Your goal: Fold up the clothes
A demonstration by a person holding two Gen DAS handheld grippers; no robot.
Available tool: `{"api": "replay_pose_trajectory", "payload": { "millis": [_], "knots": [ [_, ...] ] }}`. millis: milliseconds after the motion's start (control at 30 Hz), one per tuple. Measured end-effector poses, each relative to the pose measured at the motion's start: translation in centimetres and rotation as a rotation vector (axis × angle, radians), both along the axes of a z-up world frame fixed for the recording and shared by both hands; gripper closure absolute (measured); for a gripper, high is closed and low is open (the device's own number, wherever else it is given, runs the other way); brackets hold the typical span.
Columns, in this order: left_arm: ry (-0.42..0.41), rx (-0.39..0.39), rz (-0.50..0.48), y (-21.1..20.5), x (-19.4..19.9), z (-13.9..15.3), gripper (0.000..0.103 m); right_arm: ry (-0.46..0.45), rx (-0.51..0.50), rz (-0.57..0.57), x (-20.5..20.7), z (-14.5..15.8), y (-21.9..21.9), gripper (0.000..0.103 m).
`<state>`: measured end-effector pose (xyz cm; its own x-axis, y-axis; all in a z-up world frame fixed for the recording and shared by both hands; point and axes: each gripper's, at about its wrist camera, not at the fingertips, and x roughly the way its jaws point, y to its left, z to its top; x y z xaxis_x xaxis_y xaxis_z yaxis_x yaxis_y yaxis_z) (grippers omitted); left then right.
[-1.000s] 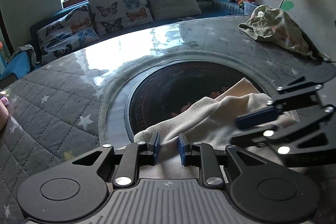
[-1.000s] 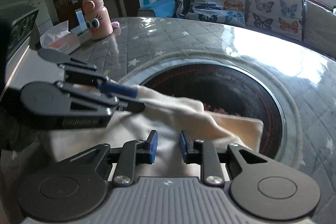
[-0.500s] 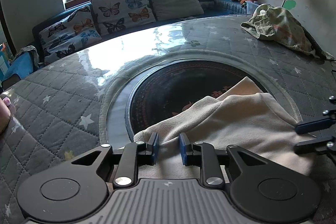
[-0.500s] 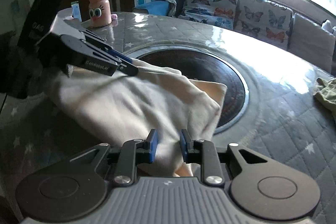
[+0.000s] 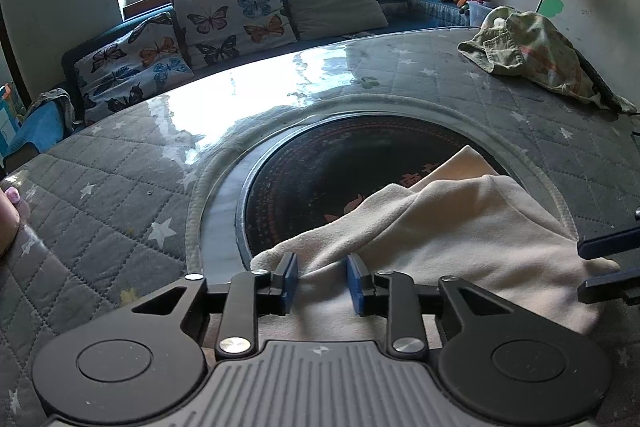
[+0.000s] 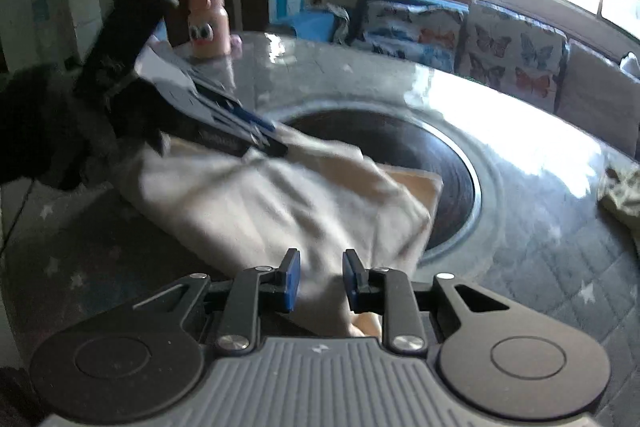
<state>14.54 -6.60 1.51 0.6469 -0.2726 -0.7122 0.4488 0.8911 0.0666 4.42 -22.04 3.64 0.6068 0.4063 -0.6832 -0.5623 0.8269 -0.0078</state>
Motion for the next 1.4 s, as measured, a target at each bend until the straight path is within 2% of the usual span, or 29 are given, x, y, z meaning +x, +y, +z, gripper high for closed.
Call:
{"api": "replay_pose_trajectory", "payload": {
  "millis": [100, 200, 267, 433, 567, 700, 767, 800, 900, 933, 967, 1233, 1400],
  "knots": [
    [-0.006, 0.006, -0.004, -0.2, -0.2, -0.1, 0.067, 0.007, 0.021, 0.026, 0.1, -0.2, 0.9, 0.080],
    [-0.007, -0.002, 0.002, 0.0, -0.3, 0.1, 0.065, 0.035, -0.006, 0.041, 0.2, -1.3, 1.7, 0.079],
    [-0.013, -0.015, 0.009, 0.5, -0.6, 0.5, 0.064, 0.028, -0.021, 0.053, 0.0, -0.9, 1.9, 0.079],
    [-0.025, -0.045, 0.049, 2.3, -1.1, 1.6, 0.063, -0.004, 0.015, 0.094, 0.4, 0.4, 3.4, 0.079],
    [-0.036, -0.041, 0.085, 3.8, -1.9, 2.0, 0.063, 0.000, 0.006, 0.114, 0.6, -0.3, 4.7, 0.079],
    [-0.053, -0.057, 0.130, 6.0, -3.2, 2.2, 0.055, 0.006, -0.005, 0.134, 0.8, -1.0, 5.9, 0.078],
    [-0.058, -0.064, 0.149, 7.0, -3.9, 2.1, 0.053, 0.010, -0.011, 0.144, 1.0, -1.3, 6.5, 0.070],
    [-0.059, -0.068, 0.157, 7.4, -4.2, 2.1, 0.052, 0.006, -0.010, 0.150, 1.0, -1.3, 6.9, 0.061],
    [-0.060, -0.069, 0.177, 8.5, -5.3, 1.7, 0.047, -0.010, -0.004, 0.170, 1.3, -0.8, 8.1, 0.056],
    [-0.055, -0.067, 0.182, 8.8, -5.6, 1.5, 0.047, -0.016, -0.002, 0.178, 1.4, -0.7, 8.6, 0.049],
    [-0.051, -0.065, 0.186, 9.1, -5.9, 1.3, 0.047, -0.022, -0.001, 0.185, 1.6, -0.7, 9.2, 0.047],
    [-0.042, -0.093, 0.211, 10.9, -6.4, 0.7, 0.038, -0.034, 0.008, 0.197, 2.5, -1.5, 12.8, 0.042],
    [-0.059, -0.118, 0.233, 11.8, -7.2, 1.2, 0.038, -0.041, -0.010, 0.195, 2.3, -2.3, 13.3, 0.042]
  ]
}}
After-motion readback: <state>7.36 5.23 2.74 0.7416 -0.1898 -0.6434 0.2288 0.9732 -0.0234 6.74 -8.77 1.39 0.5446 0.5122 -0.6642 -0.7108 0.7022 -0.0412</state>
